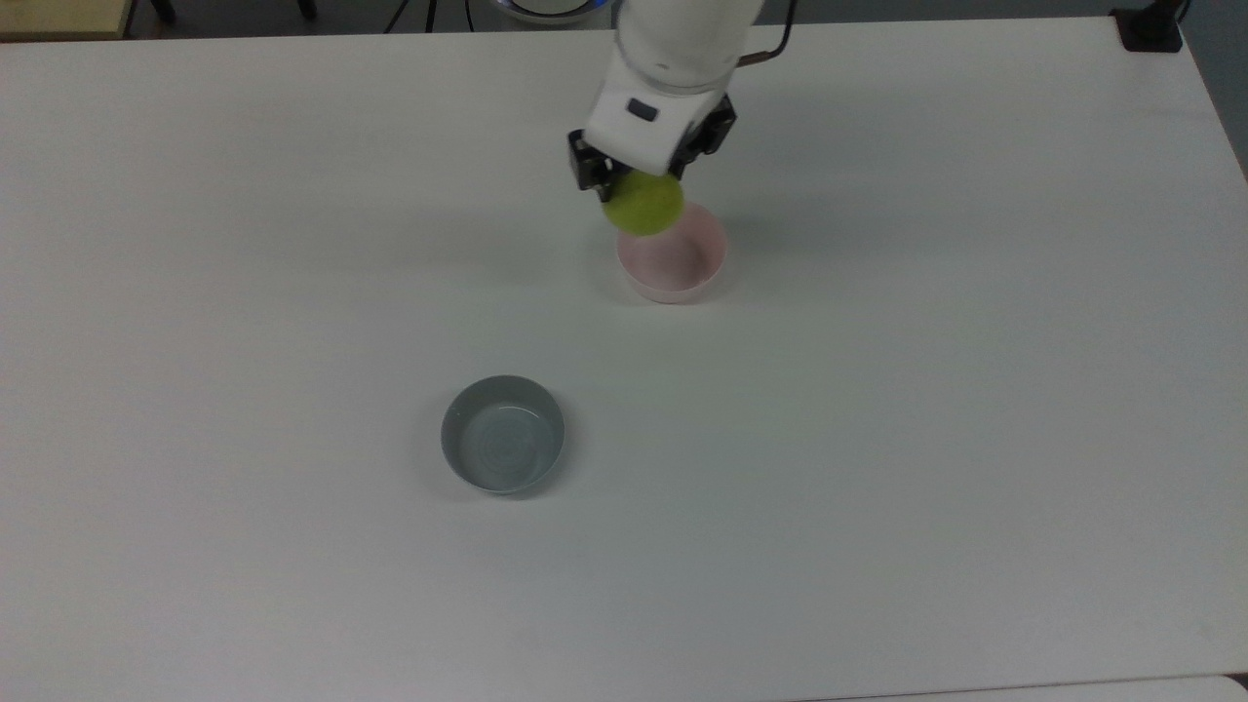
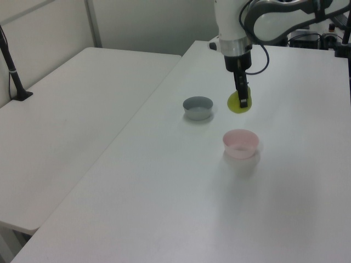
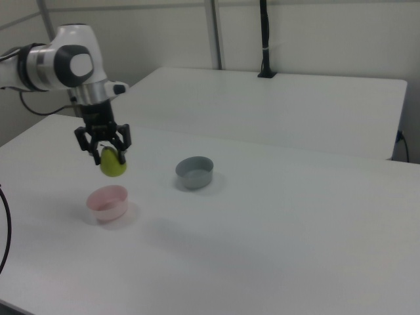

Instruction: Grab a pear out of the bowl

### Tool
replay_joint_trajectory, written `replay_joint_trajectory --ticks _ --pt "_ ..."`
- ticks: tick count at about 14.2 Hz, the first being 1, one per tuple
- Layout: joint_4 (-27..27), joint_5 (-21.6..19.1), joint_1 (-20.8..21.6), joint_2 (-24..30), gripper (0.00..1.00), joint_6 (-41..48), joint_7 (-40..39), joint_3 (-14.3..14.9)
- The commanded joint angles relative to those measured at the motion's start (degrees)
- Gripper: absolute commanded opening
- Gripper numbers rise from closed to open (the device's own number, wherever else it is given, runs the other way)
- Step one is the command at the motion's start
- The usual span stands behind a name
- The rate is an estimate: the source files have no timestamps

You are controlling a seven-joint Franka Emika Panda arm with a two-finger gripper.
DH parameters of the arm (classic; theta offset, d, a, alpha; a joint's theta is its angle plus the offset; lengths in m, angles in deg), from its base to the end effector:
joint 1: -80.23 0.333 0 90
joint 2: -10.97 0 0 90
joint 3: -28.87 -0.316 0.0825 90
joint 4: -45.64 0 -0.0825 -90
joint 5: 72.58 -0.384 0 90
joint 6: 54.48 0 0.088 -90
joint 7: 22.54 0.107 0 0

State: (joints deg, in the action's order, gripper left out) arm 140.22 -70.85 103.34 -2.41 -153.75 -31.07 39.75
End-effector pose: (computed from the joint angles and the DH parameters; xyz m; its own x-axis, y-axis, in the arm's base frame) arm 0.5992 0.1361 0.4649 0.9218 0.3546 -0.1563 0.3659 -0.9293 0.0497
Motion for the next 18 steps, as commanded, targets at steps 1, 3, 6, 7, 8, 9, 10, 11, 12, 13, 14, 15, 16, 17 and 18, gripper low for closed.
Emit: replay_joint_trajectory --ticks 1,3,6,7,8,9,10,11,12,13,14,15,16,17,18 --pt "0.3 1.6 -9.4 2.3 0.2 1.3 -1.1 -3.1" --pt "0.3 2.6 -13.1 2.2 0.2 0.7 -2.5 -2.8" --pt "0.3 3.1 -14.5 1.5 0.21 -0.7 -3.7 -2.0" --pt "0.5 3.2 -14.4 1.0 0.21 -2.1 -3.7 -1.3" --pt "0.7 3.2 -14.3 0.3 0.21 -3.5 -3.7 -0.9" --pt "0.9 3.2 -14.3 -0.9 0.21 -4.6 -3.7 -0.8" --pt "0.9 3.2 -14.4 -2.0 0.21 -6.0 -3.7 -0.8" --pt "1.0 3.2 -14.5 -3.2 0.21 -7.5 -3.7 -0.7" --pt "1.0 3.2 -14.5 -4.3 0.21 -8.8 -3.7 -0.6" --pt "1.0 3.3 -14.5 -5.2 0.21 -10.0 -3.8 -0.3" --pt "1.3 3.3 -14.5 -6.2 0.21 -10.6 -4.0 -0.2" --pt "1.8 3.5 -14.5 -7.1 0.21 -11.4 -4.3 -0.2" --pt "2.4 3.7 -14.5 -7.8 0.21 -12.5 -4.7 -0.2" --pt "3.0 4.2 -14.6 -8.5 0.23 -13.5 -5.1 -0.1" --pt "3.2 4.2 -14.5 -9.1 0.24 -13.6 -5.9 0.0"
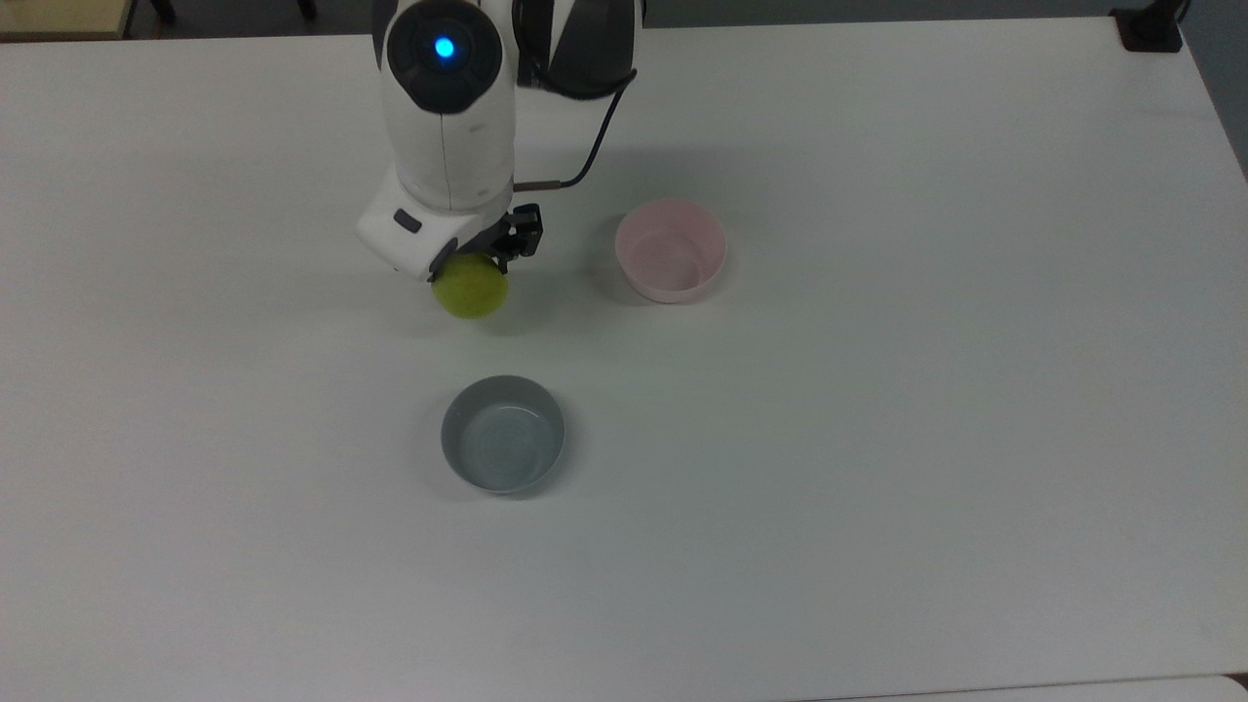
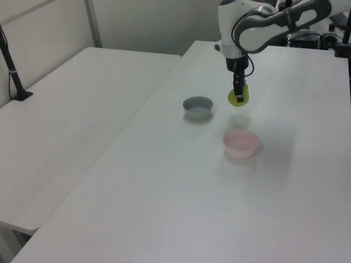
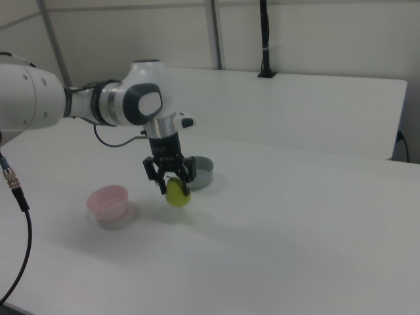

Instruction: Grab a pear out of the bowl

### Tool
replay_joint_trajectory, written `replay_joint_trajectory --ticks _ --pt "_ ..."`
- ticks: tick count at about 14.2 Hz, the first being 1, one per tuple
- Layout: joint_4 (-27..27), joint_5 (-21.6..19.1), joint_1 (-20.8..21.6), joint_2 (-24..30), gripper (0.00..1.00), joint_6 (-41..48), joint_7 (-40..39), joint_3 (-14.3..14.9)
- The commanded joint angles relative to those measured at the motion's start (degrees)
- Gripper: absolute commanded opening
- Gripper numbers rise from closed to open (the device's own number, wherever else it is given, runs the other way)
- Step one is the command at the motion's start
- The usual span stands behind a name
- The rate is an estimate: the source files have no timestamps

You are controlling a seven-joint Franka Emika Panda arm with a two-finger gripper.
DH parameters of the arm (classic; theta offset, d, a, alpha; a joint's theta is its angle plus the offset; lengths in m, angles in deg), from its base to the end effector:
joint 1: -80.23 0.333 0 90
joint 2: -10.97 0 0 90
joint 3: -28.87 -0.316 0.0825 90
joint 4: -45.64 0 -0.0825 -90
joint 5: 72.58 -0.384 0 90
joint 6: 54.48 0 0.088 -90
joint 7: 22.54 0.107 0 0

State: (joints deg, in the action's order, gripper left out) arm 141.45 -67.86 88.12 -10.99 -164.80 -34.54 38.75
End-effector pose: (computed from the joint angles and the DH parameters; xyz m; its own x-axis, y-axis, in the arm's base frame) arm 0.6460 -0.0175 0.3756 0.9669 0.2042 -0.1528 0.2216 -0.9692 0.1074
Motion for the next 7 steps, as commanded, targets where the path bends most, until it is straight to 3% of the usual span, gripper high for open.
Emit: replay_joint_trajectory --ticks 1,4,7 --pt "2.4 1.3 0.7 -1.0 0.24 -2.5 -3.2 1.0" --pt "3.9 2.6 0.8 -1.7 0.34 -3.0 -3.9 1.0" --pt "4.0 2.7 0.9 -1.9 0.58 -3.0 -3.9 1.0"
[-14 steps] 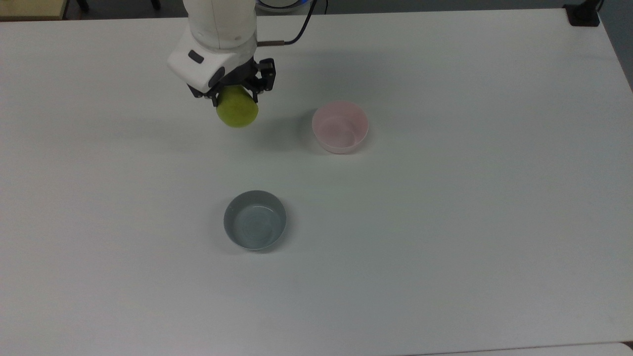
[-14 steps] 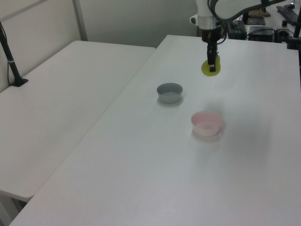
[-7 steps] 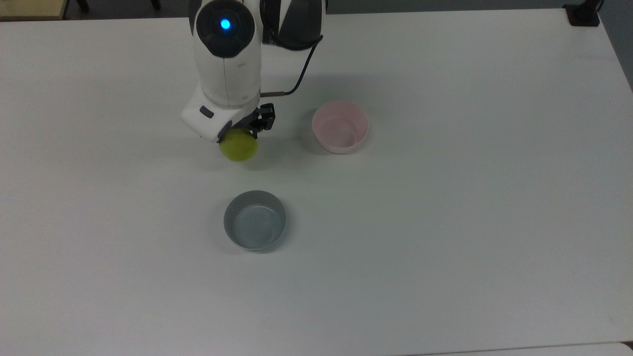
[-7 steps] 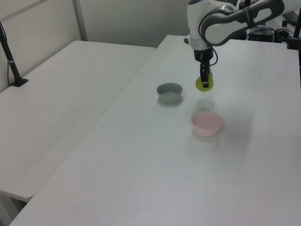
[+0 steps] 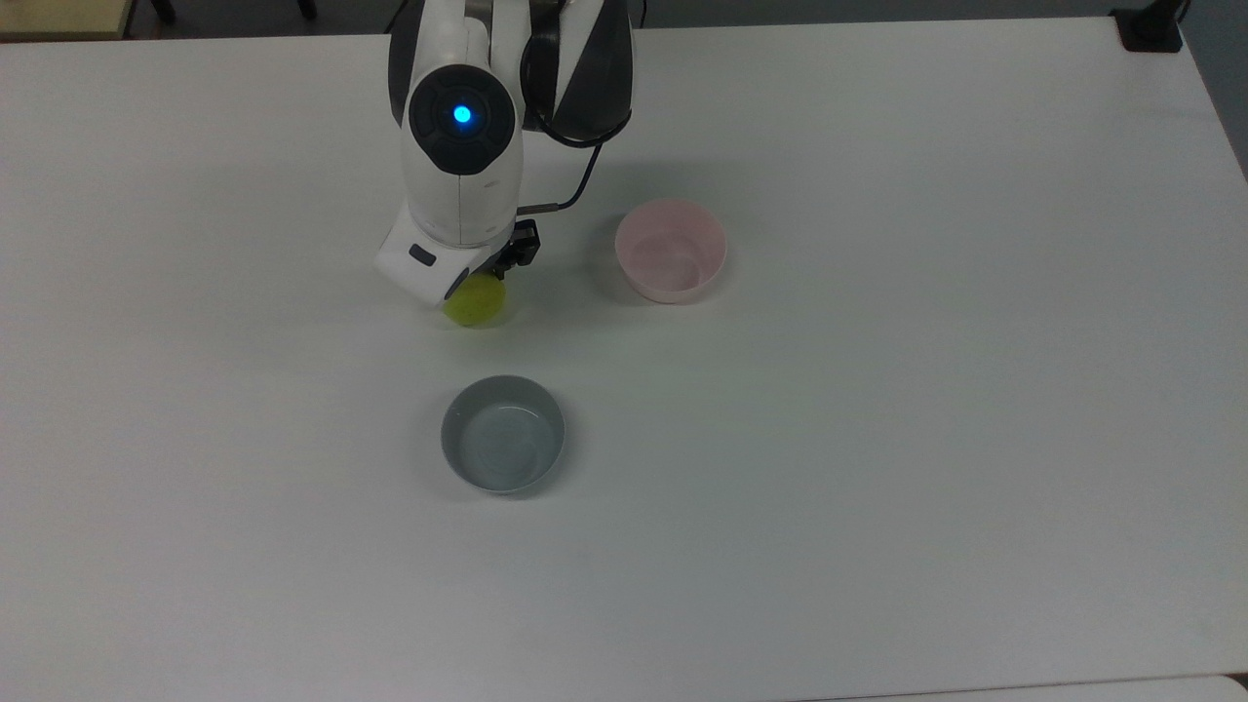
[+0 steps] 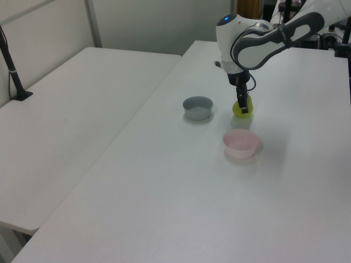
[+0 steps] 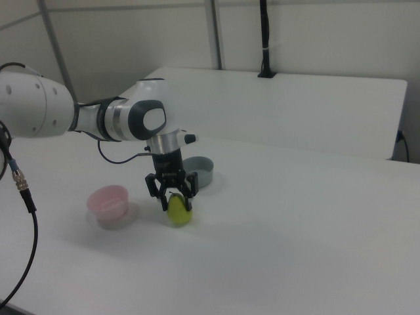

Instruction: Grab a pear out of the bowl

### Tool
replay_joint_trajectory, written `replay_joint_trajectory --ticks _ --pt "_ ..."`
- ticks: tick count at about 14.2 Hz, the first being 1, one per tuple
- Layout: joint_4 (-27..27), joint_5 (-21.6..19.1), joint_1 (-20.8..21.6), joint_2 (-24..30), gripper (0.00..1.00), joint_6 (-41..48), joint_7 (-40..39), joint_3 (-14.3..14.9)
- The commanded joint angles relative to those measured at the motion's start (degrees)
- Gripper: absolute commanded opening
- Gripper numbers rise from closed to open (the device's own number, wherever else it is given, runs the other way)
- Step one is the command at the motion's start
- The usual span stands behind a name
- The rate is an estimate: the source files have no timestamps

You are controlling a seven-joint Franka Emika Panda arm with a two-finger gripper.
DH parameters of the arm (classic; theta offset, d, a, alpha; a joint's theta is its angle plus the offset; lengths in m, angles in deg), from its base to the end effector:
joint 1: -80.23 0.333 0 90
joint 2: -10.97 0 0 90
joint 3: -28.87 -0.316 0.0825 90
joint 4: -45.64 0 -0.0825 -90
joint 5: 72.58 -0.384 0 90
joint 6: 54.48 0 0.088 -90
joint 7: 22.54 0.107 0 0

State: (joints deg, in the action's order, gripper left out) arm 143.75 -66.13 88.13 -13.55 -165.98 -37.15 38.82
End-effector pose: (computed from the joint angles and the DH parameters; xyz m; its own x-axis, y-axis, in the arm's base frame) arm 0.6397 -0.0208 0.3313 0.9396 0.2558 -0.2275 0.2862 -0.9516 0.1122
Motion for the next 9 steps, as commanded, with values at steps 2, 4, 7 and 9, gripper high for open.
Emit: replay_joint_trajectory --ticks 2,4,7,9 --pt "1.7 0.8 0.9 0.9 0.99 -1.7 -1.2 0.9" --pt "1.3 0.8 0.8 1.7 1.0 -1.6 -0.4 1.0" --pt "1.1 0.1 0.8 6.6 1.0 -1.3 2.5 1.1" --pt "1.1 0.0 0.7 9.6 1.0 -0.9 2.6 1.6"
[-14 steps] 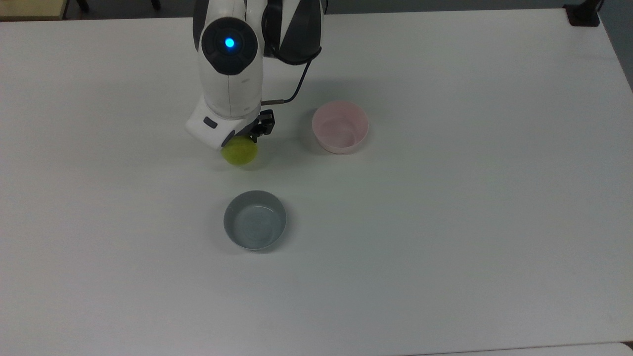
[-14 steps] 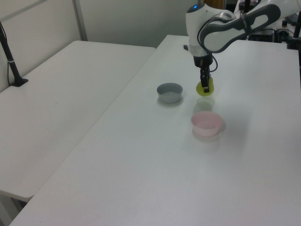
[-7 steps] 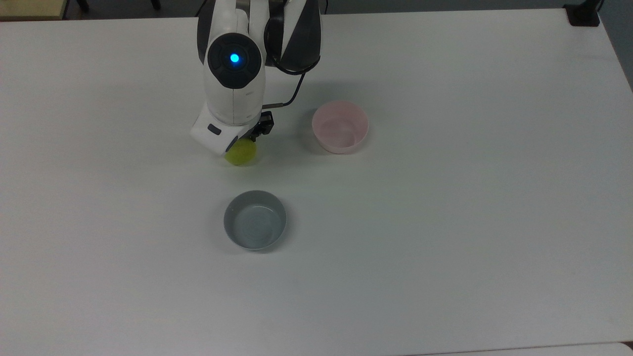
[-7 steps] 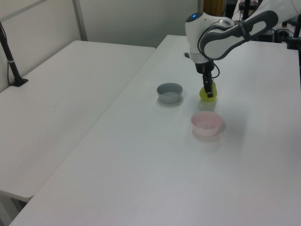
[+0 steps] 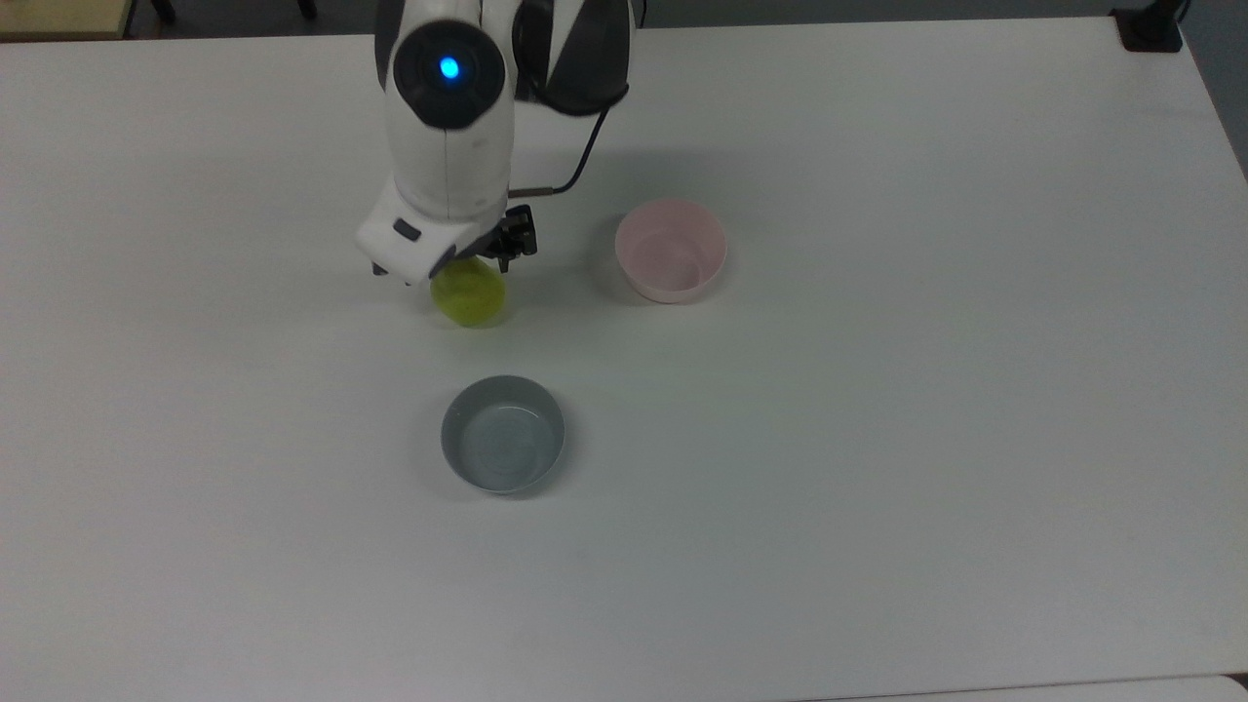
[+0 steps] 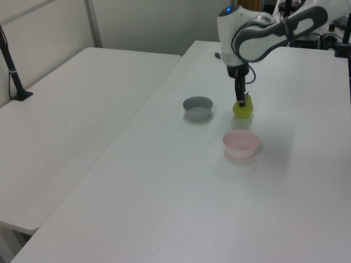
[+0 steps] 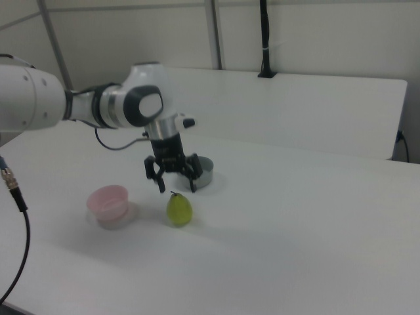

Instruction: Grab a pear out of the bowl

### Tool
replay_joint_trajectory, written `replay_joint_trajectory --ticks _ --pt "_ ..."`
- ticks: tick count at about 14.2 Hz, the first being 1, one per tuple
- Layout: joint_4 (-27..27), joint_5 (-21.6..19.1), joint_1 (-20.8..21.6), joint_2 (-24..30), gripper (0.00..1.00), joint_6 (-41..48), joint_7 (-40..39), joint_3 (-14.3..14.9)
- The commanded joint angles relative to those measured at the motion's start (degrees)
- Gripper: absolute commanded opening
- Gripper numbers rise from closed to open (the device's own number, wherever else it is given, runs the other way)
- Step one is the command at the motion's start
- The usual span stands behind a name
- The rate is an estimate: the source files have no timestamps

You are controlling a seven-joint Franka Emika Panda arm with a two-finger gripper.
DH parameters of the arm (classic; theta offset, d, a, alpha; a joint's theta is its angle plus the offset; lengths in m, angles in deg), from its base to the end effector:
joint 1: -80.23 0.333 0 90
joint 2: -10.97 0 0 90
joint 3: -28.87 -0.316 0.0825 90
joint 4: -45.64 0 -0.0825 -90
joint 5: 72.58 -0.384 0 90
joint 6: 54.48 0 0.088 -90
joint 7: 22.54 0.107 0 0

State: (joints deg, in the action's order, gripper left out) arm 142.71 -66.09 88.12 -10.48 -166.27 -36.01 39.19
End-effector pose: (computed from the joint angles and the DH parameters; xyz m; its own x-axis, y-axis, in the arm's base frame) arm 0.6435 -0.0243 0.3738 0.9604 0.2340 -0.1514 0.2544 -0.9579 0.1329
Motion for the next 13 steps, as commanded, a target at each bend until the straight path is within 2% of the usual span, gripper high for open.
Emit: replay_joint_trajectory --ticks 1,3,5,9,13 --pt "2.2 -0.4 0.8 8.0 1.0 -0.1 1.4 1.7" --pt "2.1 -2.8 0.6 11.1 1.0 2.8 1.5 2.1" --pt "1.7 -3.4 -1.2 14.9 1.0 6.9 3.2 2.4" --pt "-0.5 -3.3 -2.2 15.6 1.0 10.4 10.6 3.1" --pt "-0.6 -3.5 -2.5 15.5 1.0 10.1 10.7 3.1"
